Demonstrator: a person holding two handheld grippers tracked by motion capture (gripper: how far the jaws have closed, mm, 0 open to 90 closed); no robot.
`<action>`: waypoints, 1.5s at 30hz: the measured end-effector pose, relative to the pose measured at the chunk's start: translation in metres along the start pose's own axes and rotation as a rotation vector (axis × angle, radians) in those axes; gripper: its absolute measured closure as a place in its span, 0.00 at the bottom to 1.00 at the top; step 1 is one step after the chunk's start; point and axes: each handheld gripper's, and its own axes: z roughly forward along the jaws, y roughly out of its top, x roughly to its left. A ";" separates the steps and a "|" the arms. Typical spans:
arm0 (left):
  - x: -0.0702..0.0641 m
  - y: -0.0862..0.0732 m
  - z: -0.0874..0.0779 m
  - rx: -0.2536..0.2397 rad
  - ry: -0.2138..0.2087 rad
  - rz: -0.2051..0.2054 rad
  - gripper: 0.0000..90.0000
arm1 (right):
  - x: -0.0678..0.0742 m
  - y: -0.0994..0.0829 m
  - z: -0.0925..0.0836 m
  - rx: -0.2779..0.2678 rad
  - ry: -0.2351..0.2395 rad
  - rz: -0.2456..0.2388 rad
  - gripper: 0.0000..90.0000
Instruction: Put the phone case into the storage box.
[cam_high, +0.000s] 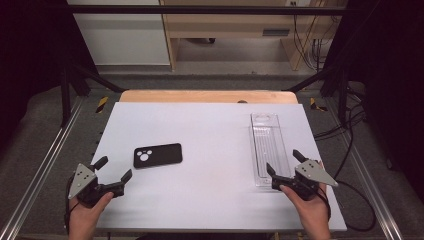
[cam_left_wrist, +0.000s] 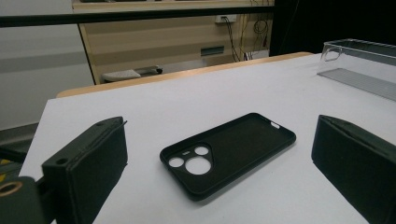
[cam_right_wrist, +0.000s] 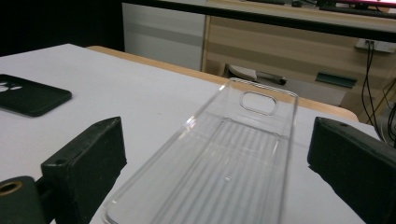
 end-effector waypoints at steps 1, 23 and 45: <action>0.000 0.000 0.000 0.001 0.000 0.002 0.04 | 0.004 0.002 0.001 0.000 0.004 -0.007 0.06; 0.001 0.000 0.000 -0.002 -0.004 0.009 0.04 | 0.116 0.086 0.090 0.093 0.246 -0.118 0.10; 0.002 0.000 0.000 -0.007 -0.005 0.011 0.04 | 0.177 0.058 0.188 0.336 0.328 -0.115 0.13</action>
